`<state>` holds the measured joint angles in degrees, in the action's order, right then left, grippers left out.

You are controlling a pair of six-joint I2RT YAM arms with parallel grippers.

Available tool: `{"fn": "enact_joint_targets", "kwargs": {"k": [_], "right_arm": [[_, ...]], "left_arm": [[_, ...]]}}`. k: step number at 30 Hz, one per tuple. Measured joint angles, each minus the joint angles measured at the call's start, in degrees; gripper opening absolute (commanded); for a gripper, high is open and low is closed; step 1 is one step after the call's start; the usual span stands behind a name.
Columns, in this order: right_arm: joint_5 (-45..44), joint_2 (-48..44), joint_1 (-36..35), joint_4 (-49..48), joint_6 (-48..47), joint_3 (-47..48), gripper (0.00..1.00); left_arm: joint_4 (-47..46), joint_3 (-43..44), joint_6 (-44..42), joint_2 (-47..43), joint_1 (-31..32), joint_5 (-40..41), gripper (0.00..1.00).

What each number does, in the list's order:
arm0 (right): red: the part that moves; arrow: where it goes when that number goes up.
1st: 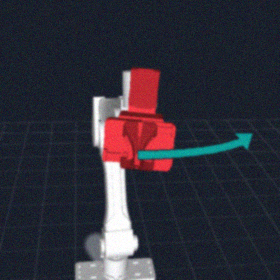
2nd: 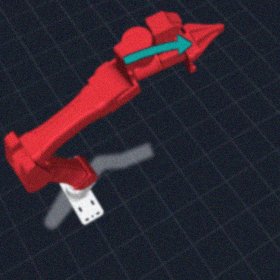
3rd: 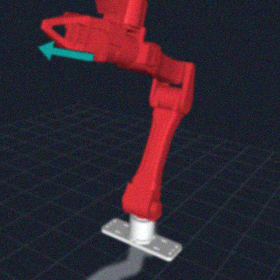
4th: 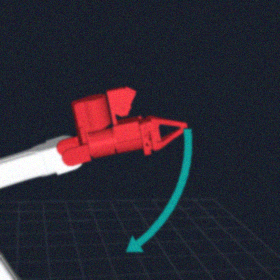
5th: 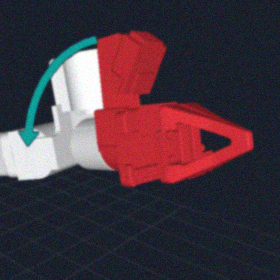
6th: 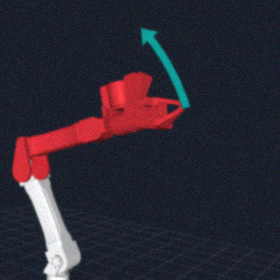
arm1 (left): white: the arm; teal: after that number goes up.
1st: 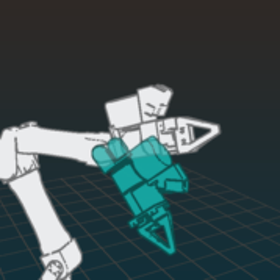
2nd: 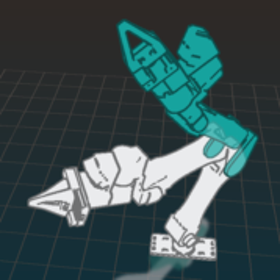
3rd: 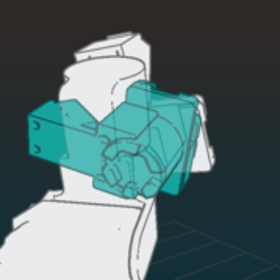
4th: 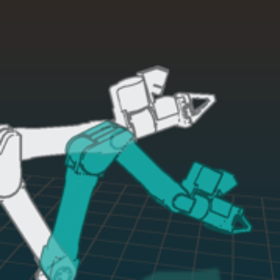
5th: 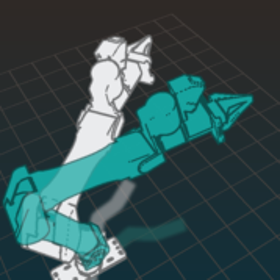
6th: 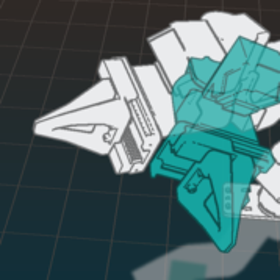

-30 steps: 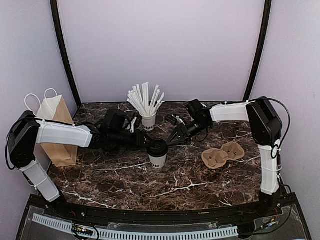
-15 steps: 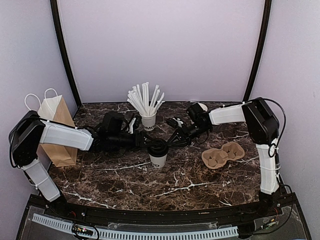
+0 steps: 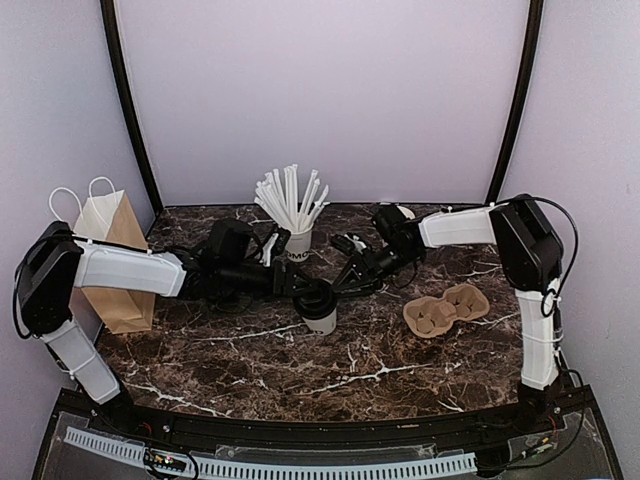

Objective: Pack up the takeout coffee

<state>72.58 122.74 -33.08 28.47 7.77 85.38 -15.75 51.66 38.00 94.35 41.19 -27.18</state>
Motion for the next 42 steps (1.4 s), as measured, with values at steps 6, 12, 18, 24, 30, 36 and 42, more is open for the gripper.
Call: {"fn": "enact_joint_targets", "kwargs": {"k": [6, 12, 18, 24, 30, 36, 42], "right_arm": [[-0.76, -1.86, -0.42, 3.13, -3.26, 1.77, 0.47], [-2.08, -2.23, -0.13, 4.55, -4.55, 2.05, 0.46], [-3.63, -2.23, 0.13, 5.62, -5.88, 2.05, 0.47], [-5.46, -2.23, 0.2, 6.71, -7.15, 2.05, 0.43], [-5.86, -2.23, 0.24, 7.41, -7.76, 2.05, 0.38], [-5.38, -2.23, 0.24, 7.54, -7.87, 2.05, 0.31], [-4.72, -2.03, 0.24, 7.43, -7.61, 2.05, 0.28]], "left_arm": [[4.26, 0.24, -3.04, -6.88, 0.24, 2.08, 0.68], [6.36, 0.31, -2.6, -11.5, 0.2, 5.11, 0.6], [5.4, -4.39, 4.04, -11.41, -0.17, 6.58, 0.55], [2.73, -6.84, 8.81, -8.11, -0.22, 4.87, 0.52], [0.42, -6.8, 10.58, -6.08, -0.66, 2.75, 0.48], [-0.11, -6.8, 11.78, -4.98, -1.44, 1.84, 0.43], [-0.96, -6.86, 12.76, -4.57, -2.1, 1.03, 0.39]]}}
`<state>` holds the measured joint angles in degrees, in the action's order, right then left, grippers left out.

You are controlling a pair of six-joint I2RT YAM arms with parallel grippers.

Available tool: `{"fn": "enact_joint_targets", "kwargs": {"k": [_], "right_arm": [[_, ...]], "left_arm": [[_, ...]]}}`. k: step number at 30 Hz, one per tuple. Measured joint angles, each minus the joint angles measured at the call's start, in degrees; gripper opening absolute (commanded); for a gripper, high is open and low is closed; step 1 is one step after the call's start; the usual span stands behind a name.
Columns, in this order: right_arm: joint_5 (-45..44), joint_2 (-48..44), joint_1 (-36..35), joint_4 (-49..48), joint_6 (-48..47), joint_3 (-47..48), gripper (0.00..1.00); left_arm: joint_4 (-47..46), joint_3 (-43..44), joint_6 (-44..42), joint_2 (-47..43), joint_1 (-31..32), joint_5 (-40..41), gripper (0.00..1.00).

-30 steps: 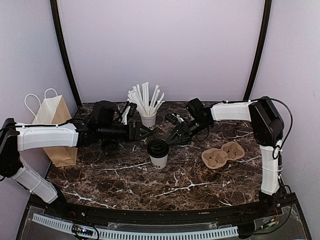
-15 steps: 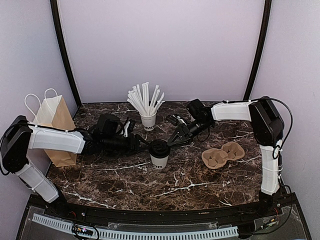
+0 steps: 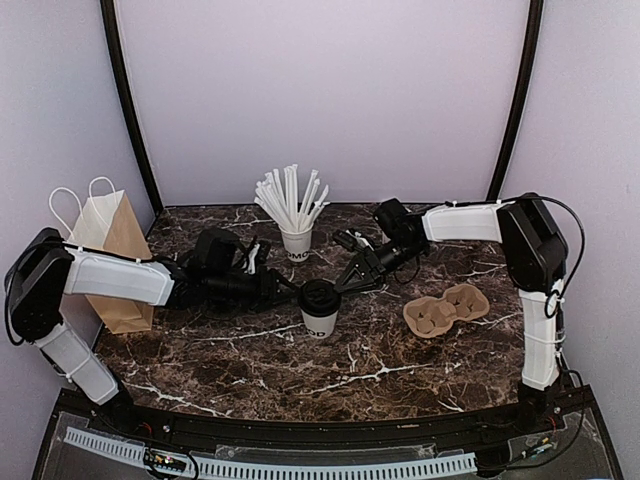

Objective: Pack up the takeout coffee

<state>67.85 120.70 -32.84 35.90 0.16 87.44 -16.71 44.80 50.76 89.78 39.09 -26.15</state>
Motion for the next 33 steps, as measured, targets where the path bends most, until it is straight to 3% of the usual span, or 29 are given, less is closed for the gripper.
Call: {"fn": "enact_joint_targets", "kwargs": {"k": [6, 12, 33], "right_arm": [[1.92, 1.27, 0.42, -0.26, 0.15, 0.0, 0.28], [3.41, 2.25, 1.01, -0.22, 0.07, 0.39, 0.35], [6.84, 3.96, 2.86, -1.6, 1.99, 0.09, 0.32]], "left_arm": [[-2.82, -0.28, 0.76, 1.62, -0.5, -1.97, 0.38], [-5.14, -0.28, 0.72, 3.54, -0.96, -4.74, 0.33], [-19.69, -2.84, 0.33, 11.15, -1.9, -11.89, 0.24]]}}
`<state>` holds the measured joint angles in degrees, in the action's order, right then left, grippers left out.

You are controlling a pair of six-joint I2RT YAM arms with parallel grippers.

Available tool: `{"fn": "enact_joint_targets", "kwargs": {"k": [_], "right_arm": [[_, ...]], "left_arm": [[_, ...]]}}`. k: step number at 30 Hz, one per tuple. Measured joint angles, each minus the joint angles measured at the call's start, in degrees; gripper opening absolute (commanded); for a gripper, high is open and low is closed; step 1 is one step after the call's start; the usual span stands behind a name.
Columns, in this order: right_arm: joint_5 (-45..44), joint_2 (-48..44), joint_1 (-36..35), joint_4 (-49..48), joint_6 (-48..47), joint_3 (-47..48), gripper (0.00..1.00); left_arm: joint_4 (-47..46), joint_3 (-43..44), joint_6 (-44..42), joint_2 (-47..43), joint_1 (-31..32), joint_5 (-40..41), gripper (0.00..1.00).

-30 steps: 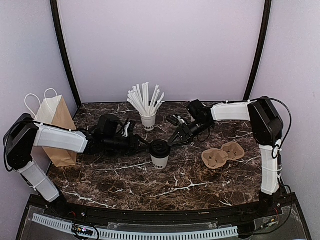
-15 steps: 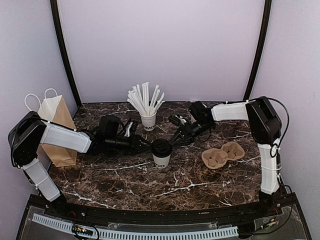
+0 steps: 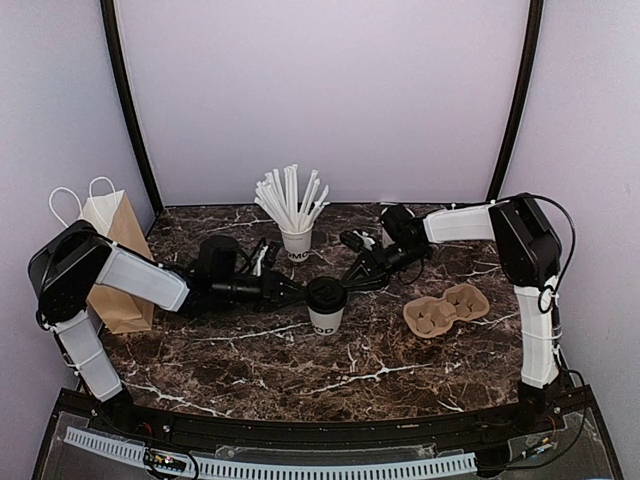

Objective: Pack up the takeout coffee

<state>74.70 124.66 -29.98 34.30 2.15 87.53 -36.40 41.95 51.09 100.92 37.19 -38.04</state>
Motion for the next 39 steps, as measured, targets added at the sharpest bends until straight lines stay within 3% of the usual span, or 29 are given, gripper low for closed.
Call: {"fn": "enact_joint_targets", "kwargs": {"k": [7, 12, 22, 31, 35, 39], "right_arm": [[0.2, 0.31, -0.02, 0.37, -0.13, 0.42, 0.33], [-0.9, 0.7, 0.04, 3.98, -2.71, 2.56, 0.4], [-5.55, 0.46, 2.4, 8.24, -6.56, 4.76, 0.47], [-6.58, -1.88, 3.78, 10.19, -9.29, 5.57, 0.47], [-11.72, -4.42, 2.6, 13.22, -14.75, 5.11, 0.57], [-21.94, -16.28, -4.68, 11.04, -19.87, -2.95, 0.69]], "left_arm": [[-2.75, -1.22, 0.17, 0.15, 0.11, 0.68, 0.25], [-1.73, -0.81, 0.24, -1.18, 0.31, 1.11, 0.29], [19.82, -0.39, -0.28, -11.08, 0.96, 8.33, 0.39], [26.51, 2.38, -2.43, -17.38, 0.96, 10.34, 0.47], [29.92, 2.49, -5.57, -18.14, 0.98, 12.26, 0.55], [34.6, 1.66, -8.52, -21.24, 0.98, 17.22, 0.58]]}}
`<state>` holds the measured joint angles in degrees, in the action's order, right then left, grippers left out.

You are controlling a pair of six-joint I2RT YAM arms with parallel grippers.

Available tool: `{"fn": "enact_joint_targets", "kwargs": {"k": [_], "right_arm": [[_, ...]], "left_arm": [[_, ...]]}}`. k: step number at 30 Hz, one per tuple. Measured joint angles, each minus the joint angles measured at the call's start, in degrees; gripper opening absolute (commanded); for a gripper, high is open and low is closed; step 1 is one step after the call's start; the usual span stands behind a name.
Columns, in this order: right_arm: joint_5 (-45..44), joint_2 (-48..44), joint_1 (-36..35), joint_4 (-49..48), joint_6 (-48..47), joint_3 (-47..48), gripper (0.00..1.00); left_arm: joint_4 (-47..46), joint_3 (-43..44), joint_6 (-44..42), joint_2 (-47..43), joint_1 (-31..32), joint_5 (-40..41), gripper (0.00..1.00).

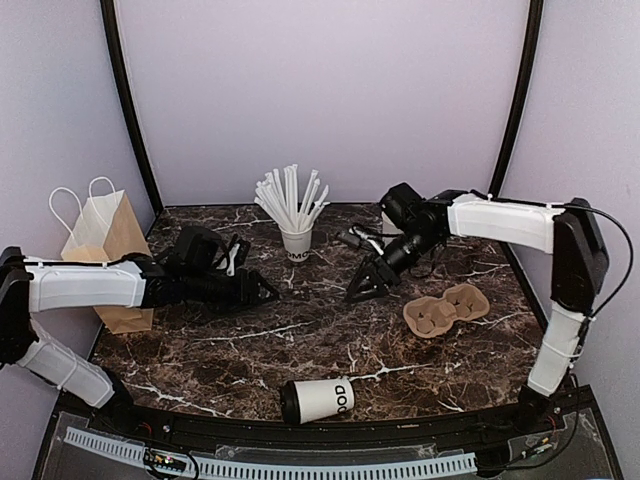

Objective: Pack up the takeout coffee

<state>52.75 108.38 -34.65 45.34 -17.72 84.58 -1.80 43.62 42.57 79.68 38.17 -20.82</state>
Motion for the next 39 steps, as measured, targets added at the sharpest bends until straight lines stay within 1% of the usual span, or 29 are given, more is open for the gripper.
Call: {"fn": "enact_joint_targets", "kwargs": {"k": [3, 5, 7, 8, 9, 14, 19, 23, 27, 32, 36, 39], "right_arm": [[-8.26, -10.08, -10.8, -3.74, -2.12, -6.91, 0.71], [-12.31, -12.7, -17.53, -5.33, -3.5, -9.2, 0.75], [-16.39, -12.72, -22.95, -6.62, -4.94, -11.06, 0.83], [-18.29, -12.28, -24.81, -7.08, -5.81, -12.2, 0.94], [-19.96, -11.76, -26.34, -7.26, -6.93, -13.42, 0.98], [-24.55, -10.56, -31.65, -5.77, -12.83, -16.94, 0.99], [-25.07, -10.58, -34.56, -2.78, -18.6, -16.98, 0.99], [-25.99, -10.62, -37.18, -1.31, -19.76, -17.31, 0.99], [-27.43, -10.73, -41.27, -0.39, -19.04, -17.35, 0.99], [-32.09, -11.76, -45.66, -2.23, -13.18, -18.08, 0.99], [-39.04, -11.98, -46.45, -5.62, -9.64, -19.41, 0.99], [-41.81, -10.4, -46.29, -7.67, -8.52, -19.45, 0.97]], "left_arm": [[2.69, -2.16, -1.4, -2.75, 0.0, 3.98, 0.59], [3.5, -3.58, -1.79, -3.32, 0.0, 5.6, 0.59], [4.48, -4.85, -2.05, -3.37, 0.0, 6.86, 0.59], [5.18, -5.35, -2.14, -3.34, 0.0, 7.3, 0.59], [5.62, -5.68, -2.23, -3.34, 0.0, 7.87, 0.59], [5.99, -5.81, -2.62, -3.63, 0.0, 9.33, 0.59], [6.8, -5.84, -3.26, -4.61, 0.0, 10.05, 0.59], [6.91, -5.84, -3.89, -5.03, 0.0, 10.12, 0.59], [7.67, -5.84, -4.87, -4.98, 0.0, 10.23, 0.59], [8.9, -5.05, -5.97, -4.22, 0.0, 10.16, 0.59], [9.27, -4.66, -5.92, -4.63, 0.0, 10.12, 0.59], [9.42, -4.96, -5.73, -6.82, 0.0, 10.19, 0.59]]}}
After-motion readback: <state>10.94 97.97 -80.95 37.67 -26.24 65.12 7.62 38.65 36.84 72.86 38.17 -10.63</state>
